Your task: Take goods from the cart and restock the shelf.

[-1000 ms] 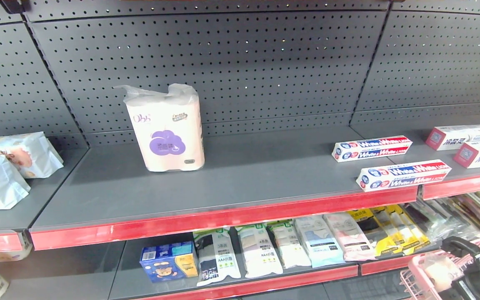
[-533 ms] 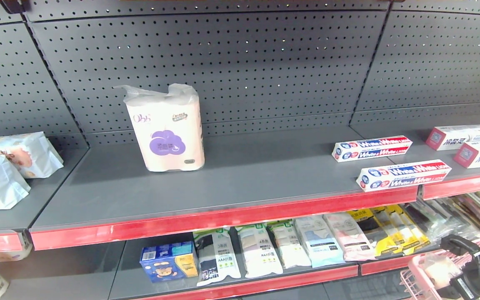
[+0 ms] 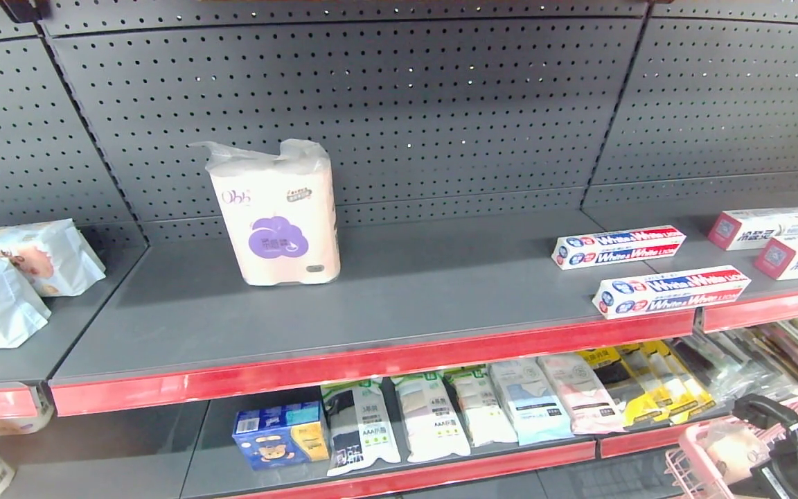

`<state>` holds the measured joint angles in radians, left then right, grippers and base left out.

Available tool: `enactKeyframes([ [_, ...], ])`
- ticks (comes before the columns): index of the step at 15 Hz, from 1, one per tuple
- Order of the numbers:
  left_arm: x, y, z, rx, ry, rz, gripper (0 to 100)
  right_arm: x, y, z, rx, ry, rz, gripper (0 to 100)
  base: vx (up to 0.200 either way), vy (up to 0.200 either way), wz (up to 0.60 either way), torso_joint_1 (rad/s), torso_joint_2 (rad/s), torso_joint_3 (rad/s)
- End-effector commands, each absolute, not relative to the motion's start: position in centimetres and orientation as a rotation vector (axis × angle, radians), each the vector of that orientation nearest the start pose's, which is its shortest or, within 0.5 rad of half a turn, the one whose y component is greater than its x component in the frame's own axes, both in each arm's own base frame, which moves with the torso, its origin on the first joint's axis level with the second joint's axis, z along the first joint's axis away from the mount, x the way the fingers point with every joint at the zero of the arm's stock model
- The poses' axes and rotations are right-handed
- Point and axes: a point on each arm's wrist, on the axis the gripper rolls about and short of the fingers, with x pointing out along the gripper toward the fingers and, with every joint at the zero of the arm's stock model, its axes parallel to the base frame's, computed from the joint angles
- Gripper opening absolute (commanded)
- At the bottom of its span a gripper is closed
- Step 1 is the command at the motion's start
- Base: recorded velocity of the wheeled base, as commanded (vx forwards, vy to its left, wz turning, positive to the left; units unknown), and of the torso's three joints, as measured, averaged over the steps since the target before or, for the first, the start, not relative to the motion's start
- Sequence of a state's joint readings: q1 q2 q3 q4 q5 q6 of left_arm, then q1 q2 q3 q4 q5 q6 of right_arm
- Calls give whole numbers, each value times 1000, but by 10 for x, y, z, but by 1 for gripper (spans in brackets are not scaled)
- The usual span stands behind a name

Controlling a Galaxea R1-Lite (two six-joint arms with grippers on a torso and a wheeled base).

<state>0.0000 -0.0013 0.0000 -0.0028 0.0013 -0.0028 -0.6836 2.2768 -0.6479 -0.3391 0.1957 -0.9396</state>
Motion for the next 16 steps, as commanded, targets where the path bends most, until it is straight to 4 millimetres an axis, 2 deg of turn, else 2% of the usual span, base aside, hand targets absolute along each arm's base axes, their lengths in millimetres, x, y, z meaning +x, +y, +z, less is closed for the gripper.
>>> enactKeyframes([
  [1, -23, 0, 76, -3, -3, 2, 100, 226, -178, -49, -263, 1224, 161, 0, 0, 0, 0, 0, 0, 0],
  [6, -23, 0, 76, -3, -3, 2, 100, 220, -176, -47, -234, 1246, 151, 0, 0, 0, 0, 0, 0, 0],
  [8, -23, 0, 76, -3, -3, 2, 100, 216, -175, -38, -235, 1233, 131, 0, 0, 0, 0, 0, 0, 0],
  [9, -23, 0, 76, -3, -3, 2, 100, 212, -181, -24, -248, 1205, 83, 0, 0, 0, 0, 0, 0, 0],
  [14, -23, 0, 76, -3, -3, 2, 100, 190, -194, 6, -245, 1201, -26, 0, 0, 0, 0, 0, 0, 0],
  [16, -23, 0, 76, -3, -3, 2, 100, 183, -193, 8, -220, 1219, -31, 0, 0, 0, 0, 0, 0, 0],
])
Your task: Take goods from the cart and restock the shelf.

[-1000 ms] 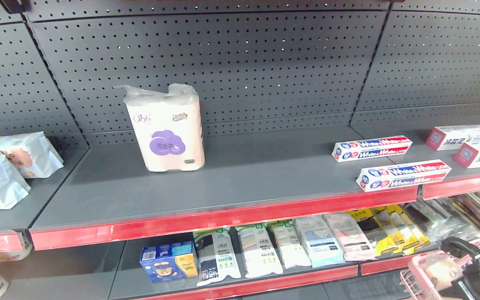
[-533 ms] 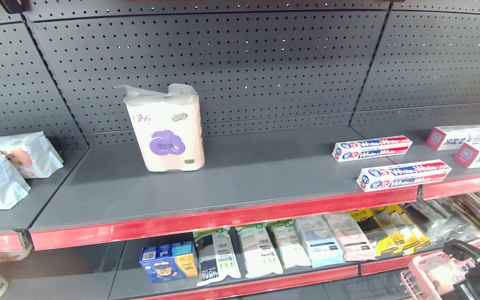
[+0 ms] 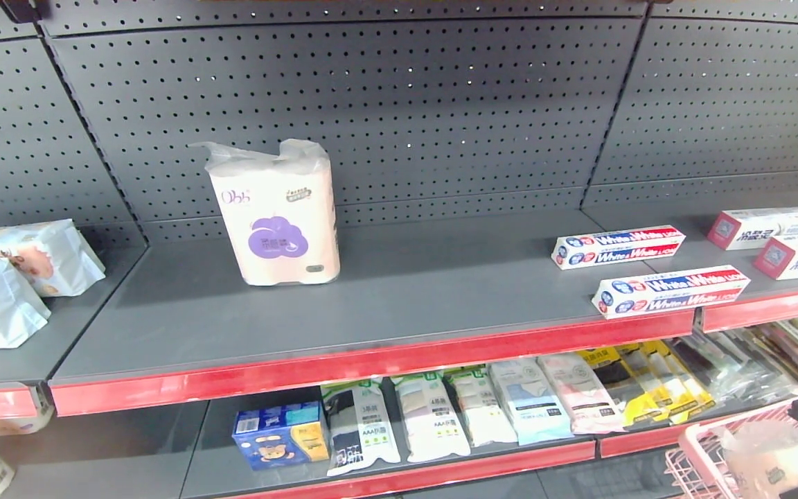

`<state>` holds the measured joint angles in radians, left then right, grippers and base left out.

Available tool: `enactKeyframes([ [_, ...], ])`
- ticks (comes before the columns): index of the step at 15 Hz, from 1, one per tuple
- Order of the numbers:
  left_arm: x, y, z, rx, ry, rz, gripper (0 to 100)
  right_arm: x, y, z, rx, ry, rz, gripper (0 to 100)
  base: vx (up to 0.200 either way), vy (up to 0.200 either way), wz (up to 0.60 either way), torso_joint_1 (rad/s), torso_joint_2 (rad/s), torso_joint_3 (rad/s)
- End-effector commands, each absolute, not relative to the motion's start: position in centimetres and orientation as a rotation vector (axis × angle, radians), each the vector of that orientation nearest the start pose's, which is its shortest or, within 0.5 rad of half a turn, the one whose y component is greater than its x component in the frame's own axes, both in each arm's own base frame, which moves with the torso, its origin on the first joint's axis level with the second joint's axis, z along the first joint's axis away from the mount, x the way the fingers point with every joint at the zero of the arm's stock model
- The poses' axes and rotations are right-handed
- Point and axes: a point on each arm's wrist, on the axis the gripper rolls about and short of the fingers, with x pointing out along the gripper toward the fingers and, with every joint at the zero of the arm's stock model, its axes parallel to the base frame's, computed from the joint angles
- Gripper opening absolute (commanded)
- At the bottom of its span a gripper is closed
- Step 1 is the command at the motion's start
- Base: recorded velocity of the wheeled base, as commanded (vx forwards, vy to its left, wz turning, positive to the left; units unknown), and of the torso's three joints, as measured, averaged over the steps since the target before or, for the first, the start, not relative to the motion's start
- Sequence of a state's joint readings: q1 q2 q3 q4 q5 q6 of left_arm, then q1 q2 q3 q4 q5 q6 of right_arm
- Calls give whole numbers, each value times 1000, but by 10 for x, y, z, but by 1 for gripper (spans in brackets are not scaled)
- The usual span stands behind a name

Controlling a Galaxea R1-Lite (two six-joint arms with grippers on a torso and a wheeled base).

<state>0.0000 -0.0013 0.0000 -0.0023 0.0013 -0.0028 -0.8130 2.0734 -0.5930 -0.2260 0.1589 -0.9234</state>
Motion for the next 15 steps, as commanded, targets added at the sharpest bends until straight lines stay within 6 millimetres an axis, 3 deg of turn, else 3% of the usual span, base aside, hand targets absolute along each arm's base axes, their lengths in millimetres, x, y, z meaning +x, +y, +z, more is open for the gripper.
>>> enactKeyframes([
  [1, -23, 0, 76, -3, -3, 2, 100, 183, -193, 8, -220, 1219, -31, 0, 0, 0, 0, 0, 0, 0],
  [4, -23, 0, 76, -3, -3, 2, 100, 178, -188, 24, -249, 1181, -55, 0, 0, 0, 0, 0, 0, 0],
  [7, -23, 0, 76, -3, -3, 2, 100, 170, -183, 55, -290, 1087, -116, 0, 0, 0, 0, 0, 0, 0],
  [8, -23, 0, 76, -3, -3, 2, 100, 170, -183, 55, -290, 1087, -116, 0, 0, 0, 0, 0, 0, 0],
  [10, -23, 0, 76, -3, -3, 2, 100, 157, -168, 82, -333, 1012, -178, 0, 0, 0, 0, 0, 0, 0],
  [15, -23, 0, 76, -3, -3, 2, 100, 128, -124, 122, -410, 841, -241, 0, 0, 0, 0, 0, 0, 0],
])
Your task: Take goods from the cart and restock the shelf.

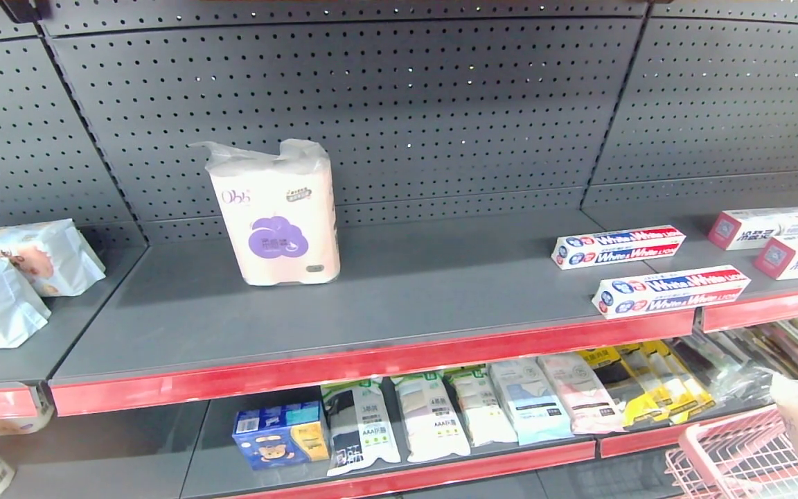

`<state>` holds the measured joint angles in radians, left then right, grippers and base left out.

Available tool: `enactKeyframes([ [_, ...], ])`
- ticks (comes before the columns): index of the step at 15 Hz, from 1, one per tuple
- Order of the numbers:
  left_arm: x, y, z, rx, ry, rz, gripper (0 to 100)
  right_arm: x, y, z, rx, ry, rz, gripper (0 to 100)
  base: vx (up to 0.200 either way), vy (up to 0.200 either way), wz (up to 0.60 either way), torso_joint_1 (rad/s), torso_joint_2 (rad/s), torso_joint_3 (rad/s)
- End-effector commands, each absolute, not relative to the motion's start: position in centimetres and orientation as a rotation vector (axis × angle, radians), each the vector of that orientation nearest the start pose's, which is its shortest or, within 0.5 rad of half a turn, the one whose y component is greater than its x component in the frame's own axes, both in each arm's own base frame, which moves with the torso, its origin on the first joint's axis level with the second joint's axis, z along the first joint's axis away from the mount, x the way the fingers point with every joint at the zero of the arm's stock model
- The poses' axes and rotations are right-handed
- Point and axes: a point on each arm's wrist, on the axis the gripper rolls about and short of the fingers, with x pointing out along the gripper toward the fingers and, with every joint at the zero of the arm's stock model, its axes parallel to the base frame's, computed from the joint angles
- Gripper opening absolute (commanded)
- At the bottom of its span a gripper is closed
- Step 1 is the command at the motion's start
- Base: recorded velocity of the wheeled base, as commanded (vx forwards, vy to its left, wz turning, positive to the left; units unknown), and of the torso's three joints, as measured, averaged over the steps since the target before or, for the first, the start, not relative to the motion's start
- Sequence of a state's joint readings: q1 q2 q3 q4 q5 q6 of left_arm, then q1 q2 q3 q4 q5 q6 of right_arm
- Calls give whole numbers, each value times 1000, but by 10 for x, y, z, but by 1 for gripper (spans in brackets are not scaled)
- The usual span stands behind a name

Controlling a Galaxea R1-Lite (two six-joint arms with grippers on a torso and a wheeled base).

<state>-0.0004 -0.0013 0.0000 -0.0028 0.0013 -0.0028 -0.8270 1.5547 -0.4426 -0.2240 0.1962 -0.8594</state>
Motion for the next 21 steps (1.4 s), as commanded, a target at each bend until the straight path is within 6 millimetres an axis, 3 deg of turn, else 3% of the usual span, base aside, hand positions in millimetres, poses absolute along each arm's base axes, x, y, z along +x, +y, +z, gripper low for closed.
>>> enactKeyframes([
  [1, -23, 0, 76, -3, -3, 2, 100, 125, -113, 129, -410, 791, -242, 0, 0, 0, 0, 0, 0, 0],
  [5, -23, 0, 76, -3, -3, 2, 100, 104, -62, 152, -345, 651, -219, 0, 0, 0, 0, 0, 0, 0],
  [8, -23, 0, 76, -3, -3, 2, 100, 83, -36, 163, -372, 590, -213, 0, 0, 0, 0, 0, 0, 0],
  [13, -23, 0, 76, -3, -3, 2, 100, 48, -10, 174, -345, 423, -87, 0, 0, 0, 0, 0, 0, 0],
  [15, -23, 0, 76, -3, -3, 2, 100, 39, -1, 173, -275, 342, 134, 0, 0, 0, 0, 0, 0, 0],
  [18, -23, 0, 76, -3, -3, 2, 100, 41, 6, 189, -207, 271, 344, 0, 0, 0, 0, 0, 0, 0],
  [21, -23, 0, 76, -3, -3, 2, 100, 51, 9, 217, -195, 222, 414, 0, 0, 0, 0, 0, 0, 0],
])
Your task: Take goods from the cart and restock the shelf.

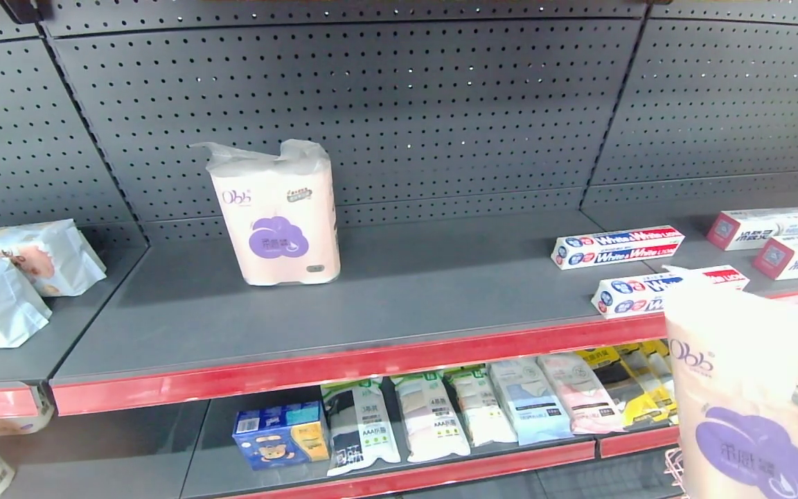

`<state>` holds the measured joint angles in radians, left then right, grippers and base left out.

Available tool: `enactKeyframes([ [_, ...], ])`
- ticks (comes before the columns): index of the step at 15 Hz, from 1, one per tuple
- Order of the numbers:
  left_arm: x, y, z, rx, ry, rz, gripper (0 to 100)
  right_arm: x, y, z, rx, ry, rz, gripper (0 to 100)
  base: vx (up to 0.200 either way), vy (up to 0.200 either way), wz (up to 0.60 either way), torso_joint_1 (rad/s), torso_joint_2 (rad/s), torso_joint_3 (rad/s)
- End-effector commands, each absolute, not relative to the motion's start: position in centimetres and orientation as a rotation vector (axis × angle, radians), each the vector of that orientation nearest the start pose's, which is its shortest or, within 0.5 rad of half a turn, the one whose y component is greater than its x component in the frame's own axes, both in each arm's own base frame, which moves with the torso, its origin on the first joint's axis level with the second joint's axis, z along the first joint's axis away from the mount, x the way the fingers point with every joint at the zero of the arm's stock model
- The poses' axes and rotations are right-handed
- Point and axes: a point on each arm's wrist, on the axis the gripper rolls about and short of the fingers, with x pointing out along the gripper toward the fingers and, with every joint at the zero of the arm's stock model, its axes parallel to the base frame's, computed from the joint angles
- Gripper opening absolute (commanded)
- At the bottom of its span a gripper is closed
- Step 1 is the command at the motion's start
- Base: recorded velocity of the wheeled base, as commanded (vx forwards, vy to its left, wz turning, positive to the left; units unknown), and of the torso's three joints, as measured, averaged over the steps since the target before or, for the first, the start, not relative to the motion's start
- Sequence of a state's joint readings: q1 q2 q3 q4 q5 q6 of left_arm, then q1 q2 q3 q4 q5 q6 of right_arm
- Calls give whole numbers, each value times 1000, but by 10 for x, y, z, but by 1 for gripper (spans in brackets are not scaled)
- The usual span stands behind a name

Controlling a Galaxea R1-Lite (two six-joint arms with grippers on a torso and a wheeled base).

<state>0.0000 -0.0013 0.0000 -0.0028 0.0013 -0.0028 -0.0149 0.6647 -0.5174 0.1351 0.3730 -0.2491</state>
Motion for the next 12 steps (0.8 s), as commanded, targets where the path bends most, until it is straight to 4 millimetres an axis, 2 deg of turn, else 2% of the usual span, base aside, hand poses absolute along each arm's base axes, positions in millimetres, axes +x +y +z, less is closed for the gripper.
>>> enactKeyframes([
  [1, -23, 0, 76, -3, -3, 2, 100, 53, 9, 220, -201, 215, 417, 0, 0, 0, 0, 0, 0, 0],
  [4, -23, 0, 76, -3, -3, 2, 100, 53, 8, 211, -207, 247, 409, 0, 0, 0, 0, 0, 0, 0],
  [12, -23, 0, 76, -3, -3, 2, 100, 54, 8, 205, -216, 270, 398, 0, 0, 0, 0, 0, 0, 0],
])
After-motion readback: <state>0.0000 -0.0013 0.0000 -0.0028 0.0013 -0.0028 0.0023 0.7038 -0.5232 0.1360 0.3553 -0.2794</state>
